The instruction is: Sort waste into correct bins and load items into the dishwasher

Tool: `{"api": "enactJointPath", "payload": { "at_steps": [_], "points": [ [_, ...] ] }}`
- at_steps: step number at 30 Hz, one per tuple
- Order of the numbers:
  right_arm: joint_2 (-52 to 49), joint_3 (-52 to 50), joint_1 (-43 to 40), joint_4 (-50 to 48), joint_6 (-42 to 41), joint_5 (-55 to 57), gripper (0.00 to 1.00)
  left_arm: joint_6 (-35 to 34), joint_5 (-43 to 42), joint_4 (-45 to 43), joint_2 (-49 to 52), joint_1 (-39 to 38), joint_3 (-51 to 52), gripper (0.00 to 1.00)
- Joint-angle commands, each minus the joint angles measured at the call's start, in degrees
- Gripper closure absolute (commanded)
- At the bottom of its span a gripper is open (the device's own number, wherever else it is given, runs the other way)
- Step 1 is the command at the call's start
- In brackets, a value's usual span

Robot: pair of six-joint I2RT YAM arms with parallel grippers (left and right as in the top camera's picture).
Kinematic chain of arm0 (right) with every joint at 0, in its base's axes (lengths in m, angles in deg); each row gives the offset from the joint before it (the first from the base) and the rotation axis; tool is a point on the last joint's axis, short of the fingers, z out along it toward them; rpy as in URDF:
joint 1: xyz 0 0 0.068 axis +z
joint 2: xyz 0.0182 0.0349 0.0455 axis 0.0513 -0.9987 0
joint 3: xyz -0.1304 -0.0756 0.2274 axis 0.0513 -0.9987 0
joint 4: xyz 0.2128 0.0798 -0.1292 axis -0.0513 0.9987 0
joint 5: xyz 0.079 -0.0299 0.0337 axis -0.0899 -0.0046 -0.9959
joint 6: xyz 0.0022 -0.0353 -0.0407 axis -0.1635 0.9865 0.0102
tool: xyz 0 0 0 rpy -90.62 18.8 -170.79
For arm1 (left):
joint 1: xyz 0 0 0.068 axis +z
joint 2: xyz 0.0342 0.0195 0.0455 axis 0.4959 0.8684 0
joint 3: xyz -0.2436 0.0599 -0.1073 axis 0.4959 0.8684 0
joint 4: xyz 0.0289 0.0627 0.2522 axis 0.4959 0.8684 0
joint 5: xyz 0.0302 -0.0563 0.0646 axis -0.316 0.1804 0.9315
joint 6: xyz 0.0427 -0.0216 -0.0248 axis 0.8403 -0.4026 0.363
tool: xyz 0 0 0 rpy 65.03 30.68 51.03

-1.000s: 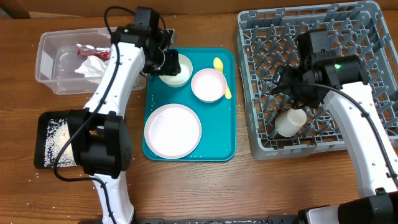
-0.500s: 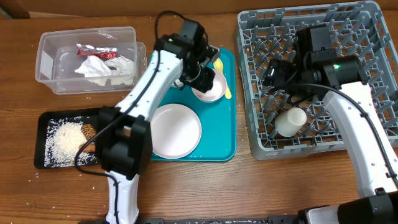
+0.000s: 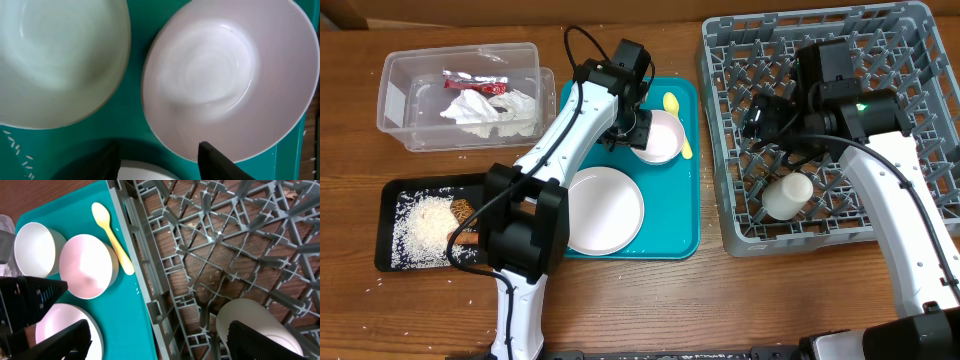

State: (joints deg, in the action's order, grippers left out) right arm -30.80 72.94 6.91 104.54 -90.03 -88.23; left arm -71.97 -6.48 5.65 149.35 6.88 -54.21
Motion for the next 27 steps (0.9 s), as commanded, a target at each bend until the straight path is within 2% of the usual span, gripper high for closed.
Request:
{"api": "enactJointPath", "payload": {
  "at_steps": [1,27],
  "points": [
    [0.5,0.28,0.28,-0.24,0.22,-0.52,0.11,-3.32,1.79,-0.74,-0.04,-0.07,-0.5,0.5],
    [0.5,0.28,0.28,0.07,0.26,-0.5,0.1,-6.12,1.53,-4.37,0.0,-0.87,3.32,0.55]
  ]
}}
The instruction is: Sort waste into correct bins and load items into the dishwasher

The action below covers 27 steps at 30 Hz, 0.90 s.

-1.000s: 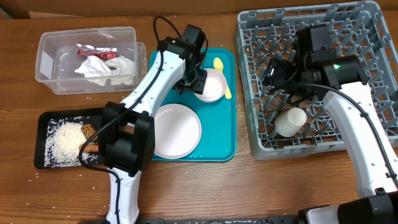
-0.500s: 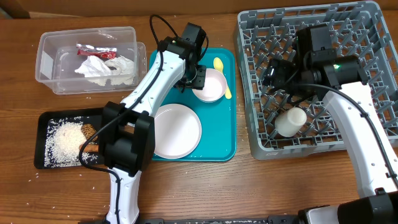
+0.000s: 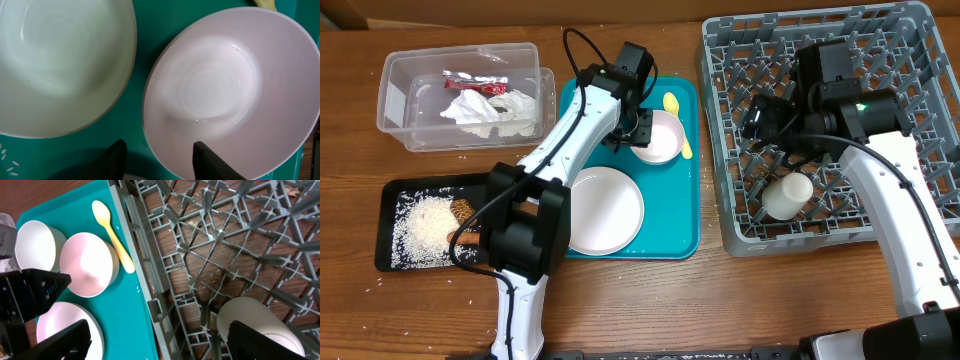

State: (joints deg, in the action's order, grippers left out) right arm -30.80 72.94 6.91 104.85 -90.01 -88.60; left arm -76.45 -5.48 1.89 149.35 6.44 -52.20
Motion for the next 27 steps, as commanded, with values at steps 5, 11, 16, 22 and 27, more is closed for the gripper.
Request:
{"api": "enactJointPath", "payload": {
  "at_steps": [5,11,16,22,27],
  "points": [
    [0.5,0.28,0.28,-0.31,0.44,-0.11,0.1,-1.64,0.52,-0.85,0.0,-0.44,1.88,0.55],
    [0.5,0.28,0.28,-0.28,0.44,-0.13,0.1,-1.62,0.55,-0.48,0.0,-0.48,1.88,0.6],
    [0.5,0.28,0.28,-0.33,0.44,-0.11,0.1,-1.6,0.55,0.39,0.0,-0.66,2.97,0.61],
    [0.5,0.28,0.28,-0.46,0.44,-0.13,0.1,-1.11,0.59,5.27,0.0,-0.74,3.02,0.63],
    [0.5,0.28,0.28,-0.61,1.51,-0.15,0.09,-1.09,0.57,10.16,-0.09,-0.72,2.67,0.65]
  ]
}}
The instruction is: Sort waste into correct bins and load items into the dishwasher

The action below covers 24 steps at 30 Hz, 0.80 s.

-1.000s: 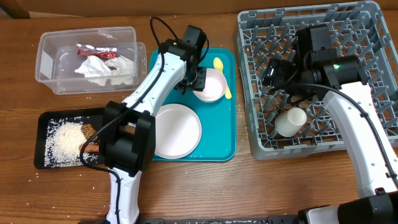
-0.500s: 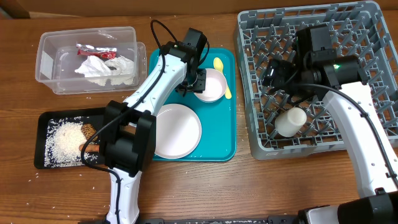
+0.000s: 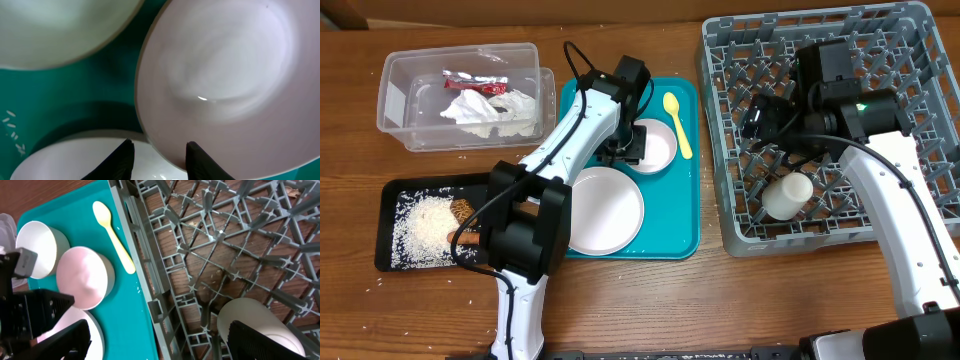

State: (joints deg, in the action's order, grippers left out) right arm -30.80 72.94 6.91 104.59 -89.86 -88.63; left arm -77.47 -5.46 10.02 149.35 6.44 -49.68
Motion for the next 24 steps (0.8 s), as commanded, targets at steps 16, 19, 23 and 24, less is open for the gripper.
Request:
{"api": "enactJointPath", "payload": {
  "at_steps": [16,19,23,24],
  "points": [
    [-10.73,0.28,15.26,-16.02,-5.88,-1.01,0.09,1.75,1.29,11.19,-2.05,16.61,-27.67,0.3],
    [-17.35,0.28,16.46,-17.0,-9.75,-1.68,0.16,1.31,0.5,6.97,-2.03,23.17,-27.67,0.18],
    [-21.7,0.28,17.09,-19.1,-10.78,-3.56,0.25,1.36,1.05,5.97,-2.03,26.4,-27.65,0.0],
    [-22.82,0.28,17.29,-19.82,-10.8,-4.07,0.26,1.36,1.46,5.81,-2.03,26.97,-27.65,0.0]
  ]
}}
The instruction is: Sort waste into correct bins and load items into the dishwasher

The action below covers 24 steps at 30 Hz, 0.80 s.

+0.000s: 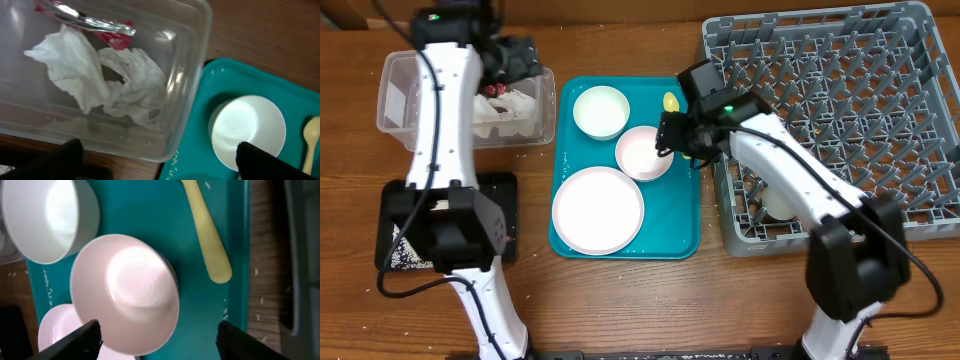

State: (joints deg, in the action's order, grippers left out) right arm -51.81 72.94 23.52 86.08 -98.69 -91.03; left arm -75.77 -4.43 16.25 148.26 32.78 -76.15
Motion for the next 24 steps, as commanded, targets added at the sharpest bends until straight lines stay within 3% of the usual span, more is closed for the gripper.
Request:
{"api": "enactJointPath", "payload": {
  "at_steps": [1,7,11,13,19,24],
  "points": [
    [-3.19,0.28,0.96,-2.05,-2.58,-2.21,0.3,-0.35,1.07,-0.46,-0.94,1.46,-1.18,0.0],
    [-7.82,0.28,1.33,-3.45,-6.47,-2.45,0.49,-0.35,1.05,-0.42,-0.92,3.04,-1.18,0.0],
    [-8.13,0.28,1.33,-3.56,-6.45,-2.43,0.74,-0.35,1.03,-0.42,-0.94,2.93,-1.18,0.0],
    [-8.11,0.31,1.33,-3.54,-6.45,-2.45,0.94,-0.35,1.03,-0.42,-0.92,2.93,-1.18,0.0],
    [-7.65,3.1,0.81,-0.85,-5.81,0.02,0.96,-0.35,1.03,-0.42,-0.94,2.93,-1.18,0.0],
    [-4.68,11.23,0.81,6.6,-1.25,7.78,0.96,-0.35,1.03,-0.42,-0.94,2.93,-1.18,0.0]
  ]
}}
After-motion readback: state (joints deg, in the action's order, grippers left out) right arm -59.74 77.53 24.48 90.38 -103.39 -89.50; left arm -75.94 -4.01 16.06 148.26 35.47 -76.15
